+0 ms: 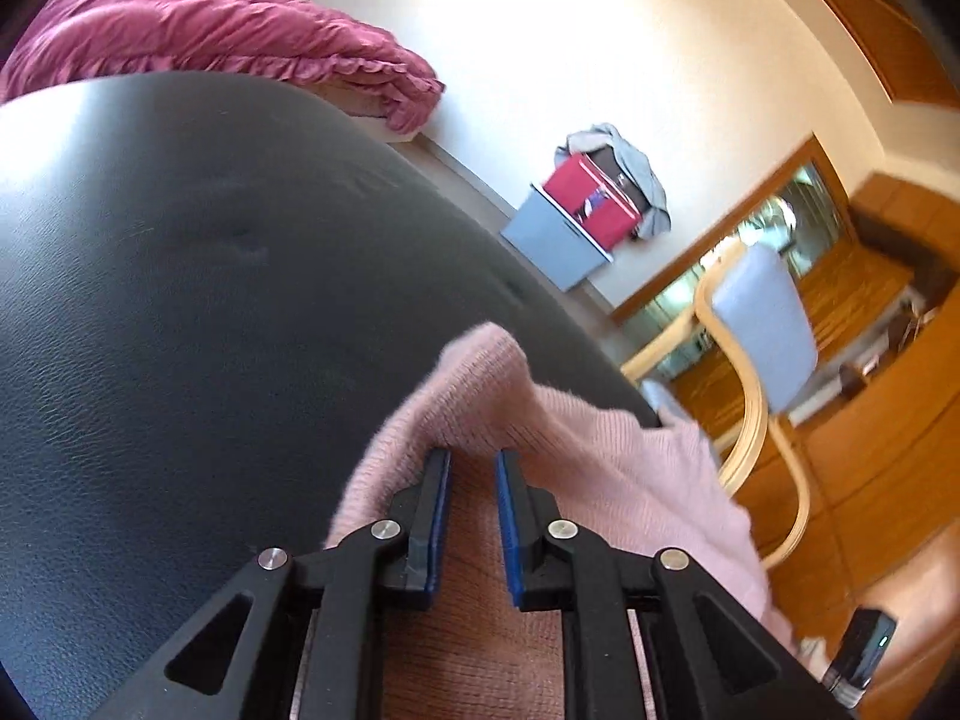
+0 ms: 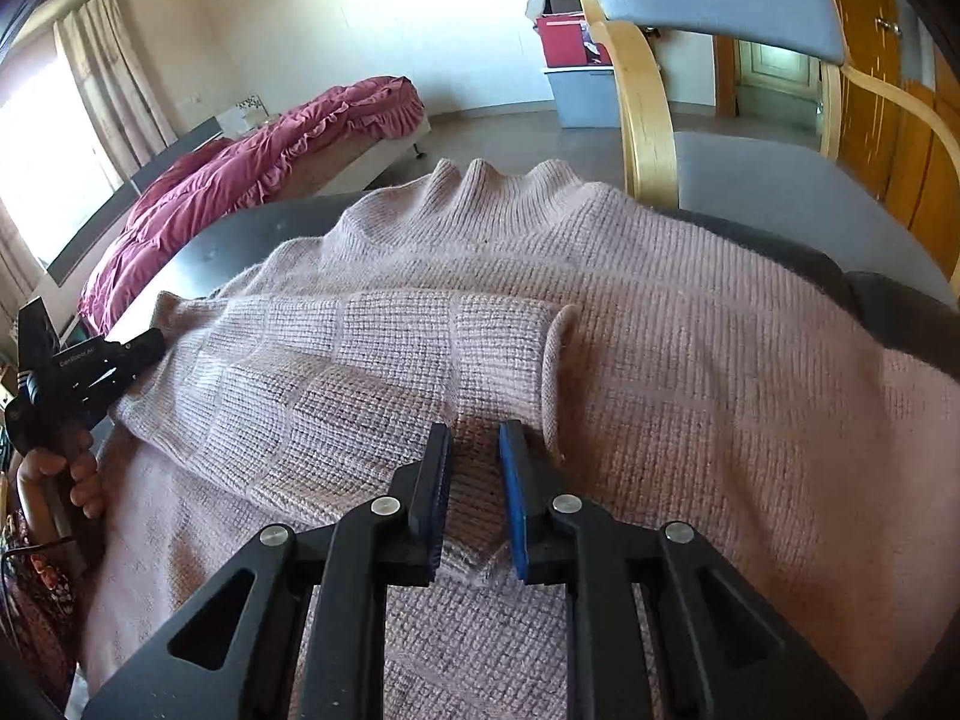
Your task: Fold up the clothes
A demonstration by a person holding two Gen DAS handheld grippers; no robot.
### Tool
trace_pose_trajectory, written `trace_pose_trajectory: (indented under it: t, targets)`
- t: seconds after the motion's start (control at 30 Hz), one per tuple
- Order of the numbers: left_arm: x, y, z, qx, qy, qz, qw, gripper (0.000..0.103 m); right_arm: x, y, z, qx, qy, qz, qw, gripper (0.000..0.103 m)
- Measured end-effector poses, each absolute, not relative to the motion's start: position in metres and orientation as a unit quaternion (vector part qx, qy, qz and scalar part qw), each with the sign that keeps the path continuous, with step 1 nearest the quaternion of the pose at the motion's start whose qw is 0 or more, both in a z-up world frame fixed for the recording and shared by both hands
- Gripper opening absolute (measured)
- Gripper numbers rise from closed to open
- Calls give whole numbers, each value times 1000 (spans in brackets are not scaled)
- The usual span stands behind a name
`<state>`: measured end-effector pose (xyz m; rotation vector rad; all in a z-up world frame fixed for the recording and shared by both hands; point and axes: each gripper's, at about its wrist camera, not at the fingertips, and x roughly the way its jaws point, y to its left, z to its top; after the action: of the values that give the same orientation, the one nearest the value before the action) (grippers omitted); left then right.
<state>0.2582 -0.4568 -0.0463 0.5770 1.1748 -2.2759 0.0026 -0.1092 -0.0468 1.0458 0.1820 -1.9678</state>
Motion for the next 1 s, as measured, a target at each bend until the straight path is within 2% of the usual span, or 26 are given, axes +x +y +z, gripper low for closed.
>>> trace_pose_trajectory:
  t: [0.33,0.53,0.8,0.87,0.93,1.0]
  targets:
    - [241,-457,-46,227,423,-836,264,16,-5,-104,-43,426,55,-786,444,17]
    - [233,-459,-47,233,422,-835,265,3,-3,-107,-43,425,64,-788,441,17]
    - [232,-460,-49,216,436,-839,245,4,-1,-110,-43,419,76,-792,437,17]
    - [232,-450,-38,219,410,-849,253,9,0,-111,-43,417,81,-794,435,17]
    - [222,-429,-19,235,360,-864,260,9,0,-111,-43,418,80,-793,435,17]
    - [202,-397,-1,246,322,-888,218,11,-1,-111,-43,419,76,-792,436,17]
